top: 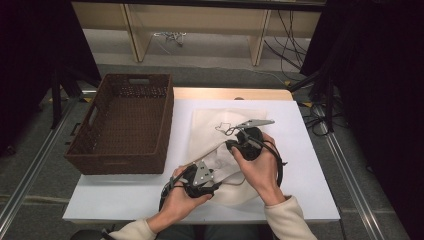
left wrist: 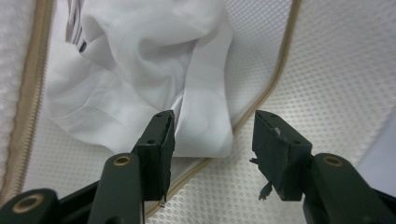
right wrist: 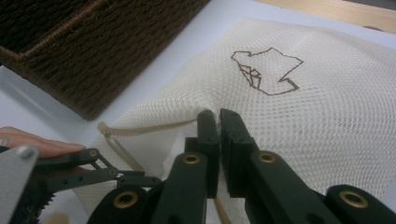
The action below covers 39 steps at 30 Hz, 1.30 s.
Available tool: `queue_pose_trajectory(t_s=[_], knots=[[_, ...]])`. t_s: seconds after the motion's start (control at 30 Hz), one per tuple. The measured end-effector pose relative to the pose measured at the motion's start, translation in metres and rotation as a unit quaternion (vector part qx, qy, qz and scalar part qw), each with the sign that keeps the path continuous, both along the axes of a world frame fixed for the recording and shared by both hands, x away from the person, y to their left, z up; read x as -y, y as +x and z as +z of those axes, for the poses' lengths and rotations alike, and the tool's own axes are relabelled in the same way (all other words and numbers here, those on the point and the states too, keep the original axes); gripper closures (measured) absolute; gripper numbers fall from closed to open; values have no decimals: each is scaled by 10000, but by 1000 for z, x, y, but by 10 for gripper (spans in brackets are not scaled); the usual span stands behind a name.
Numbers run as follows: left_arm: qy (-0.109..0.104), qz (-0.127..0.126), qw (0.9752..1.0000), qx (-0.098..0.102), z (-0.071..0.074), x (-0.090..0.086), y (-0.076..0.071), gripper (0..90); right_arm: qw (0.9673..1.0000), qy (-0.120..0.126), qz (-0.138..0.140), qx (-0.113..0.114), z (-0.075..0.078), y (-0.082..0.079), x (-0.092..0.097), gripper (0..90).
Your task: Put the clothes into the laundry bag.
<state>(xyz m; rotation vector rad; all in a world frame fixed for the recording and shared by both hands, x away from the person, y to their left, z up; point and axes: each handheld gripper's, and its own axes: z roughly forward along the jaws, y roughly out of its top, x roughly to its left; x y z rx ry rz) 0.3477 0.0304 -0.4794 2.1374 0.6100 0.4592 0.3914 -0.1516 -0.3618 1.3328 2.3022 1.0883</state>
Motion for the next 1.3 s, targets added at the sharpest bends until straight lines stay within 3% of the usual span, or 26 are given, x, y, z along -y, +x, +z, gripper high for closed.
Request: queue_pose_trajectory(t_s=[0.1,0.13,0.17,0.2,0.27,0.3,0.53,0.73,0.77,0.8,0.9,0.93,0.97,1.0,1.03,1.07,1.1,1.13,1.2,1.23,1.27,1.3], knots=[[168,12,9999,1,-3,2,4,485,9999,-43,96,81,-1,2,1,883],[211,34,9998,23,-4,2,5,491,10000,-16,21,-5,-1,1,0,883],[146,56,9999,23,-6,4,6,500,10000,-9,29,-11,-1,1,0,883],[223,35,9997,9,-6,4,7,556,10000,50,44,2,-2,1,-1,883],[283,55,9996,0,-7,6,10,567,10000,7,77,35,-2,2,-1,883],[432,67,9990,6,-7,7,11,574,9999,-3,121,118,-3,3,0,883],[363,133,9992,-119,-10,16,17,625,10000,4,69,25,-2,2,0,883],[348,182,9992,-103,-10,21,20,671,10000,-12,47,35,-2,2,0,883],[-37,363,9993,-115,-13,26,20,712,9999,-4,86,66,-2,3,0,883],[80,328,9994,-111,-12,26,22,724,9999,-5,86,68,-2,3,0,883],[22,352,9993,-106,-13,29,24,741,9999,-8,79,77,-2,3,0,883],[101,336,9994,-78,-12,29,25,749,9999,-7,79,75,-2,3,0,883],[23,383,9992,-76,-13,30,26,764,9999,21,105,64,-3,3,0,883],[272,282,9992,-73,-10,28,30,769,9999,22,102,69,-3,3,0,883],[272,282,9992,-73,-10,28,30,772,9999,22,102,69,-3,3,0,883],[21,439,9990,-79,-12,32,30,774,10000,6,45,80,-4,3,0,883],[302,299,9991,-80,-10,29,33,774,10000,6,45,80,-4,3,0,883],[174,368,9991,-147,-9,31,34,774,10000,15,42,73,-4,3,0,883],[-66,541,9985,-72,-11,36,37,780,10000,28,-16,-12,-4,2,-1,883],[-66,541,9985,-72,-11,36,37,780,10000,6,43,23,-4,3,0,883],[147,475,9987,-71,-9,36,40,780,10000,-2,1,6,-4,3,0,883],[147,475,9987,-71,-9,36,40,780,10000,-2,1,6,-4,3,0,883]])
